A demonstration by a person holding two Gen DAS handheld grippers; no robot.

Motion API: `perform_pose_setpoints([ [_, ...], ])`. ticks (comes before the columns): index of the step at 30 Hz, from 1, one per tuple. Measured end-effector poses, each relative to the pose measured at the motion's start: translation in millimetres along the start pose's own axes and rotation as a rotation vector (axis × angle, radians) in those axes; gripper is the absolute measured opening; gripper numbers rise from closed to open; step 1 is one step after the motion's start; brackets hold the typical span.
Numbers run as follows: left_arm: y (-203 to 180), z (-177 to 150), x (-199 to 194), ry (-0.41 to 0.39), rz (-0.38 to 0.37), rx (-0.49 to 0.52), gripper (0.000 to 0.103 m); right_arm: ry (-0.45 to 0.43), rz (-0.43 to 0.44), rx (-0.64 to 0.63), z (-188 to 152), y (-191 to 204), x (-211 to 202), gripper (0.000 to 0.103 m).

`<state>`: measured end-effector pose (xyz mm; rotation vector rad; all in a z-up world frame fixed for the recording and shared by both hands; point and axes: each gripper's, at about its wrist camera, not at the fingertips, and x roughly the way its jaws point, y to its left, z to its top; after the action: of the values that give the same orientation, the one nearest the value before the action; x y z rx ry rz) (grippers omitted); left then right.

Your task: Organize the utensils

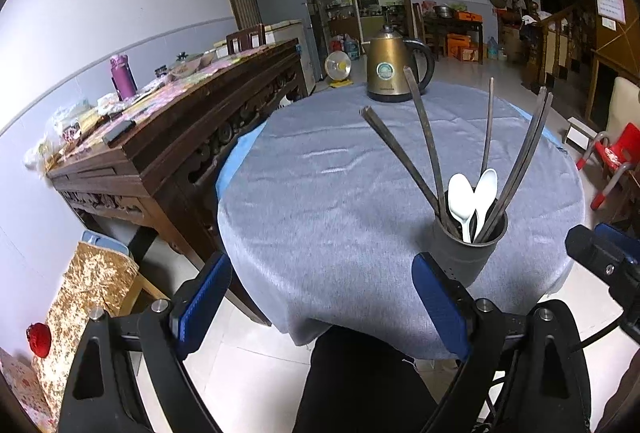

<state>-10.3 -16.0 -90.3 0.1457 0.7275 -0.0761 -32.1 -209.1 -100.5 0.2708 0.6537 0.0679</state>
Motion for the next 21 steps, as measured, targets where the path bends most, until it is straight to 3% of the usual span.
perform_pose_setpoints([
  [21,-1.5,-7.5,4.0,0.021,-0.040,0.013,0.092,0.020,-0.015,-0.026,-5.2,11.5,7.1,0.075],
])
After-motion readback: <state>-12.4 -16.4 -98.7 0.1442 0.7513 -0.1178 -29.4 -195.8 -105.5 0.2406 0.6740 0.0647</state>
